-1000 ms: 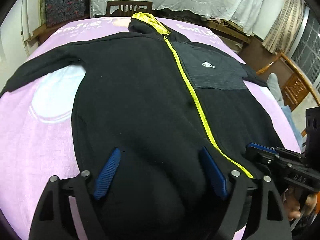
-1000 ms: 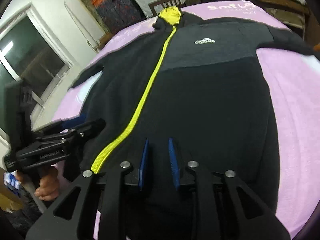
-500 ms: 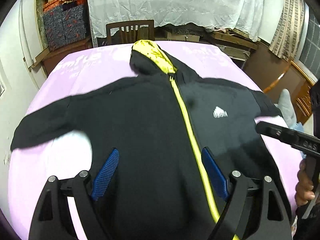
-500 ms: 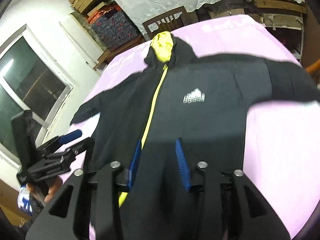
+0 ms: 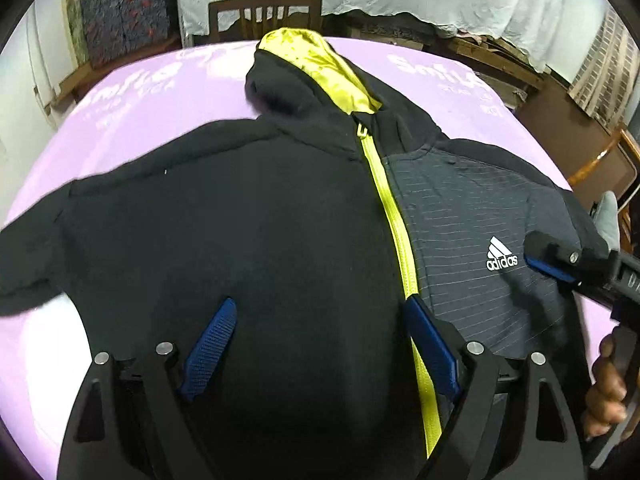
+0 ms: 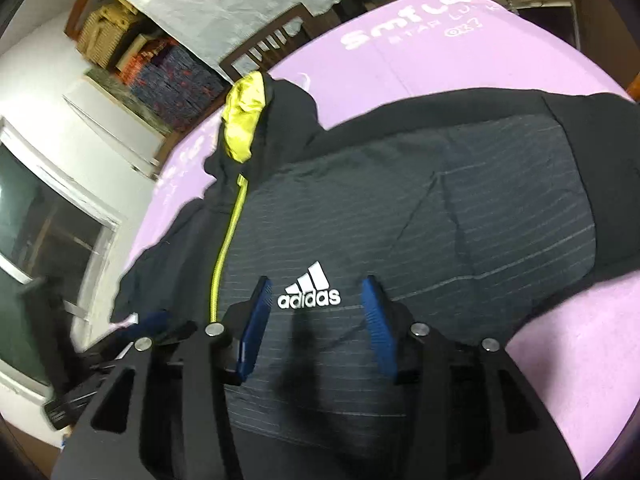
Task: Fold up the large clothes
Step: 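Grasp the sleeve cuff with the right gripper and lift it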
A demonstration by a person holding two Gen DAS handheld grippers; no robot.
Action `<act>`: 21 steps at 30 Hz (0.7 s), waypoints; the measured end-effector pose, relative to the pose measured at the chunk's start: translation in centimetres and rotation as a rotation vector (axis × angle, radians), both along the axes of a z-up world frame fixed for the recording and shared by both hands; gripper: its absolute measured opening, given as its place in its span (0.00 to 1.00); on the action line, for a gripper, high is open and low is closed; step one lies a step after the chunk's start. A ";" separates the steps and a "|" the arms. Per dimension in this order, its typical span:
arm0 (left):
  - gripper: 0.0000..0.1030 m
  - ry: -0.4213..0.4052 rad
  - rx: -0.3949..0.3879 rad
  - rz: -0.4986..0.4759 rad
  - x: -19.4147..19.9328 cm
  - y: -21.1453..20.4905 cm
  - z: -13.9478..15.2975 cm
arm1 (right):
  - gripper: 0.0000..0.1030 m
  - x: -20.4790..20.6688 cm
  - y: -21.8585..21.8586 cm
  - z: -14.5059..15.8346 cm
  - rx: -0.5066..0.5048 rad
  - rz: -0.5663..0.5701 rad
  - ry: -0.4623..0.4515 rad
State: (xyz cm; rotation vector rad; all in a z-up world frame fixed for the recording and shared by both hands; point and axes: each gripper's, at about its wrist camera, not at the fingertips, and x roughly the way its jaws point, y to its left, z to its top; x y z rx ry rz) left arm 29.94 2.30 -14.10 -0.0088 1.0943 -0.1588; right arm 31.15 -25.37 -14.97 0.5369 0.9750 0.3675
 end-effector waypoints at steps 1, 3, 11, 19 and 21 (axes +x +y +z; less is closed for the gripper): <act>0.86 -0.003 0.008 -0.007 0.0 -0.2 -0.1 | 0.50 0.2 -0.2 -0.1 0.010 -0.002 -0.003; 0.91 -0.009 0.025 -0.035 -0.1 -0.5 -0.4 | 0.51 0.3 -0.8 -0.1 0.014 -0.019 -0.006; 0.93 -0.062 0.089 0.004 0.6 1.9 0.0 | 0.52 0.7 -10.4 -1.0 0.146 -0.277 0.005; 0.92 -0.051 -0.103 0.303 2.1 10.9 1.3 | 0.55 -4.2 -18.6 0.5 0.188 -0.585 -0.046; 0.93 -0.083 -0.106 0.260 1.4 9.6 2.4 | 0.58 -5.8 -17.9 1.5 0.173 -0.564 -0.076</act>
